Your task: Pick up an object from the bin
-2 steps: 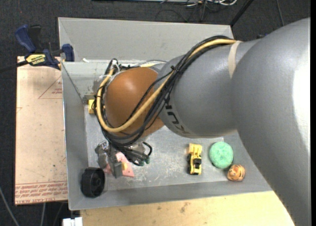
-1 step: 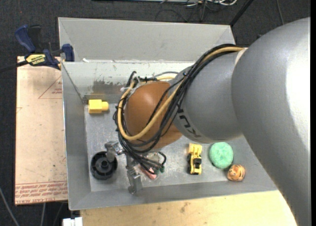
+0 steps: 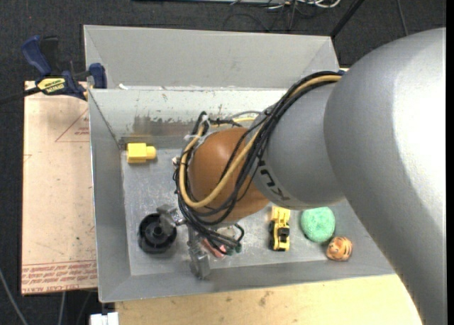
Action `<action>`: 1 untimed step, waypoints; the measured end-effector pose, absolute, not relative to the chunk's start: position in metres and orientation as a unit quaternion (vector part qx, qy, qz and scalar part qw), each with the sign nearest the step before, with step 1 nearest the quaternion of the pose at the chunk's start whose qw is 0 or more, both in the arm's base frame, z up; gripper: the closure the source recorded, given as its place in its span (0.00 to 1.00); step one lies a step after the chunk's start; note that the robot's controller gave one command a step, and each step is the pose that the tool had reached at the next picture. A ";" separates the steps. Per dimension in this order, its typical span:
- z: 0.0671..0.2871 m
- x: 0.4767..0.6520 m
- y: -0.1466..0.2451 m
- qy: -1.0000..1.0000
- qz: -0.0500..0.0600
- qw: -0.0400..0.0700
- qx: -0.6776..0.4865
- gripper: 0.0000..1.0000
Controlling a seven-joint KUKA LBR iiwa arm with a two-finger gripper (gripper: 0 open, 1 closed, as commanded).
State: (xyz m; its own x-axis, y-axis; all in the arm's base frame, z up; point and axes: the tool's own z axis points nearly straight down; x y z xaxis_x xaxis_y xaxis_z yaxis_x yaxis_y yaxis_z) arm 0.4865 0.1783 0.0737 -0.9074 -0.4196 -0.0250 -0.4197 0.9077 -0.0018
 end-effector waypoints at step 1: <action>0.078 0.489 0.214 0.987 0.000 0.007 -0.162 1.00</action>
Offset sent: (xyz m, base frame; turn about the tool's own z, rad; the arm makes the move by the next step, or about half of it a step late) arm 0.0000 0.0000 0.0000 0.0000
